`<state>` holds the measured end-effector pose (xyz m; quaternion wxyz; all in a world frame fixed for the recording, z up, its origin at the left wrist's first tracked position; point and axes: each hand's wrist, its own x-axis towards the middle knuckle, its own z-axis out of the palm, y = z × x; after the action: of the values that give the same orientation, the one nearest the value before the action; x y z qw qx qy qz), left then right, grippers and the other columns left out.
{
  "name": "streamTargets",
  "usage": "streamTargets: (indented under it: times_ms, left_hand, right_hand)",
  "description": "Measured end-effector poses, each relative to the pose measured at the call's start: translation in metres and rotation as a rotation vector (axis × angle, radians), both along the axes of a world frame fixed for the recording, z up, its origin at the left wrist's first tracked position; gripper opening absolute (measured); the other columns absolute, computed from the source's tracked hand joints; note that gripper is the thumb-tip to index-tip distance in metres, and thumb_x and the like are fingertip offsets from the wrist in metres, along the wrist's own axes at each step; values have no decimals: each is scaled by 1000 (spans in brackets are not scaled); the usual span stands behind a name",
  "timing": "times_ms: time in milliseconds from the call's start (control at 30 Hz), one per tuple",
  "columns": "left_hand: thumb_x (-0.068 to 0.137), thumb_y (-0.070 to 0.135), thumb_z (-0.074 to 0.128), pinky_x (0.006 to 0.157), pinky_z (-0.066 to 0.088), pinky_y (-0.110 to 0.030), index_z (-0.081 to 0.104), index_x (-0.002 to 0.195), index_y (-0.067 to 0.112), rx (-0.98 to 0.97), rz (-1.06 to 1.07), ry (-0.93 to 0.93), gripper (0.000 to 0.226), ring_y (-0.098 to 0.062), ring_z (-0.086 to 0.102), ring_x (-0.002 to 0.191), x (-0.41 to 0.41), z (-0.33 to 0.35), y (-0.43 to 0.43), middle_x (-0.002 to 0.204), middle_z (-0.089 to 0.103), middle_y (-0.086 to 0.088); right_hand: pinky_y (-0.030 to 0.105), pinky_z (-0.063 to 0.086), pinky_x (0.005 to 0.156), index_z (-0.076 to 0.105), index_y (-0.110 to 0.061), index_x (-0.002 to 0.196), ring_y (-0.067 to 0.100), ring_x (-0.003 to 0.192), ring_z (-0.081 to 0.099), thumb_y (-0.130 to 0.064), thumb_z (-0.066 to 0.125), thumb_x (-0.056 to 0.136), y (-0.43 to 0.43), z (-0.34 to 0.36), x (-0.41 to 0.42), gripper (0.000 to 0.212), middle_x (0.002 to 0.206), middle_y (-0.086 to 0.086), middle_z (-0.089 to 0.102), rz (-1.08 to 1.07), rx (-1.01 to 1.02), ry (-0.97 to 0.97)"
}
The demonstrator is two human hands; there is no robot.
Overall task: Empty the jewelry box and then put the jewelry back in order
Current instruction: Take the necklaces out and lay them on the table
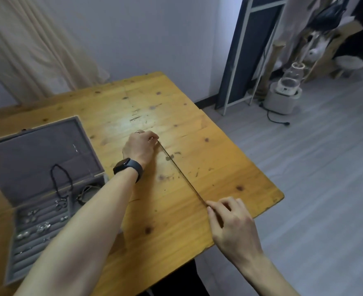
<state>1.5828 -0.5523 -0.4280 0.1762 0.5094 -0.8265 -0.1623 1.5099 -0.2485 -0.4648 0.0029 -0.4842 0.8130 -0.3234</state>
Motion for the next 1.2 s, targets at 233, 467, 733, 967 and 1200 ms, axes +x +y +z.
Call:
streamTargets:
  times_ms: [233, 467, 733, 967, 1200]
  left_hand:
    - [97, 40, 57, 79, 53, -37, 75, 101, 40, -23, -44, 37, 18, -19, 55, 111, -18, -16, -14, 115, 65, 8]
    - [96, 35, 53, 87, 52, -40, 72, 114, 36, -3, -105, 65, 26, -22, 51, 119, -11, -20, -13, 123, 64, 5]
    - [96, 31, 53, 106, 45, -47, 51, 139, 41, 128, -194, -18, 44, -20, 38, 139, 6, -7, -4, 152, 40, 4]
    - [95, 26, 56, 105, 42, -41, 44, 146, 34, 75, -217, 48, 53, -20, 35, 140, 52, 23, 49, 153, 39, 3]
    - [97, 29, 57, 103, 46, -31, 48, 145, 31, -27, -142, 197, 48, -11, 47, 129, 153, 44, 108, 139, 55, 8]
  right_hand:
    - [33, 52, 68, 75, -17, 112, 18, 85, 51, -29, 61, 93, 0, -14, 3, 27, 96, -1, 59, -25, -80, 77]
    - [35, 51, 73, 76, -16, 112, 20, 87, 51, -32, 69, 89, 2, -20, 4, 28, 98, 2, 59, -31, -129, 41]
    - [33, 51, 74, 74, -14, 116, 19, 90, 50, -37, 66, 87, 4, -19, 5, 37, 99, 0, 58, -28, -149, 28]
    - [14, 41, 85, 69, -20, 120, 12, 97, 48, -40, 62, 87, 2, 6, 14, 39, 105, -7, 55, 6, -151, -59]
    - [23, 46, 82, 70, -25, 116, 12, 96, 54, -29, 67, 88, -39, 52, 61, 28, 101, -10, 58, 205, -265, -99]
